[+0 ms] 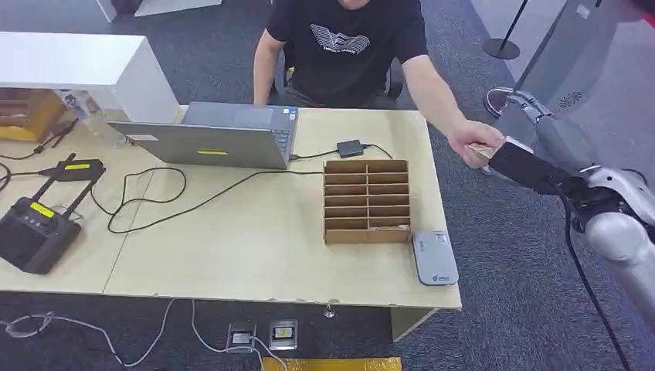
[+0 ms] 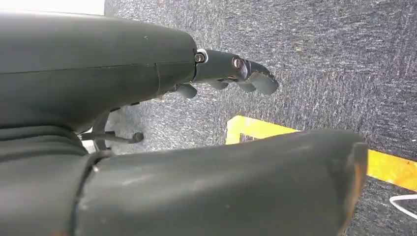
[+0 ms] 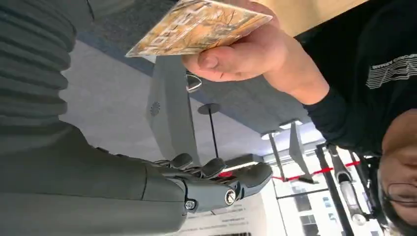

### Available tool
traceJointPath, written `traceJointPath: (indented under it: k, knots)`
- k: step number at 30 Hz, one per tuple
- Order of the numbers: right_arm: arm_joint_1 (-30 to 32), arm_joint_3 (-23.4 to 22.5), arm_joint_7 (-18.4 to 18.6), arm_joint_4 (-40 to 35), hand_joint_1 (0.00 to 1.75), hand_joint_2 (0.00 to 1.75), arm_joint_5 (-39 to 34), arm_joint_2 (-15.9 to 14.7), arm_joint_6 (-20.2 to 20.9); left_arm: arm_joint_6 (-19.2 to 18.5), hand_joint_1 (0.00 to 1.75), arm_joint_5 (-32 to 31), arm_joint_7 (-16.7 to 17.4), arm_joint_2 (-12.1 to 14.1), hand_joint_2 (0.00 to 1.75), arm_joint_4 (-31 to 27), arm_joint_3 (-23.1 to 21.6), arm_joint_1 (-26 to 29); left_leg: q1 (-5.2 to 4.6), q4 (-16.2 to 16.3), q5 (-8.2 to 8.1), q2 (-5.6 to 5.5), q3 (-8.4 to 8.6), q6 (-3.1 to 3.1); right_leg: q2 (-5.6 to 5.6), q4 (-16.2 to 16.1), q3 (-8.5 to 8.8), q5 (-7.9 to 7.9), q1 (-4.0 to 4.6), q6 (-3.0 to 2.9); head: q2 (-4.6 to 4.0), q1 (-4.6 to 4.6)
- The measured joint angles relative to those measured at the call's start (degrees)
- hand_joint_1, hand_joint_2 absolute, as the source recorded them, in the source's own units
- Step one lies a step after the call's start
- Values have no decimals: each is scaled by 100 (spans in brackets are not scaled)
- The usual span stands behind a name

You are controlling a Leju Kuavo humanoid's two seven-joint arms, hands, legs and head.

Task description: Pass the card to the sensor for recognition and then transmit it.

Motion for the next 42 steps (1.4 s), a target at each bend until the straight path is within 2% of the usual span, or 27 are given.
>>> traceJointPath:
  k: [1, 2, 3, 6, 8, 10, 11, 12, 13, 24, 42]
  knots:
    - [5, 6, 0, -57, 45, 175, -2, -13, 0, 2, 0, 0, 0, 0, 0, 0, 0, 0, 0, 0, 0, 0, 0, 0, 0, 0, 0, 0, 0, 0, 0, 0]
    - [9, 9, 4, -81, 28, 175, -2, -20, 0, 2, 0, -2, 0, 0, 0, 0, 0, 0, 0, 0, 0, 0, 0, 0, 0, 0, 1, 0, 0, 0, 0, 0]
    - [9, 13, 7, -106, 0, 175, -2, -30, 0, 2, 0, -2, 0, 0, 0, 0, 0, 0, 0, 0, 0, 0, 0, 0, 0, 0, 0, 0, 0, 0, 0, 0]
    - [18, 17, 59, -194, 9, 175, 0, -74, 24, 0, 0, -28, -2, 0, 0, -2, 0, -1, 0, 0, 0, 1, 0, 0, 0, 0, 1, 0, 0, 0, 0, 0]
    - [27, 17, 83, -231, 5, 175, 4, -124, 61, -29, 0, -63, -7, 0, 0, -2, 0, 1, 0, 0, 0, 1, 1, 0, 1, 0, 0, 0, 0, 0, 0, -2]
    - [60, 11, 105, -269, 10, 175, 11, -177, 74, -53, 0, -72, -13, 13, 0, -2, 0, 1, 0, 0, 0, 1, 0, 0, 1, 0, 0, 0, 0, 0, 0, 2]
    - [75, 11, 107, -277, 40, 175, 15, -195, 74, -63, 0, -77, -13, 15, 0, -2, 0, 1, 0, 0, 0, 1, 0, 0, 1, 0, 0, 0, 0, 0, 0, -2]
    - [93, 11, 111, -277, 131, 175, 20, -208, 74, -77, 0, -83, -13, 22, 0, -2, 0, 1, 0, 0, 0, 1, 1, 0, 2, 0, 0, 0, 0, 0, 0, 0]
    - [118, 9, 122, -282, 175, 175, 31, -227, 74, -94, 0, -87, -15, 33, 0, -2, 0, 1, 0, 0, 0, 2, 1, 0, 2, 0, 0, 0, 0, 0, 0, -2]
    - [373, -29, 317, -474, 175, 175, 127, -387, 230, -144, 0, -186, -107, 68, 0, -2, 0, 4, 0, 0, 0, 3, 1, 0, 2, 0, 0, 0, 0, 0, 0, -2]
    - [1001, -511, 669, -961, 175, 175, 168, -638, 378, -188, 0, -264, -157, 142, 0, -2, 0, 15, 0, 0, -2, 3, 1, -2, 4, -1, -1, 0, 0, 0, 0, 0]
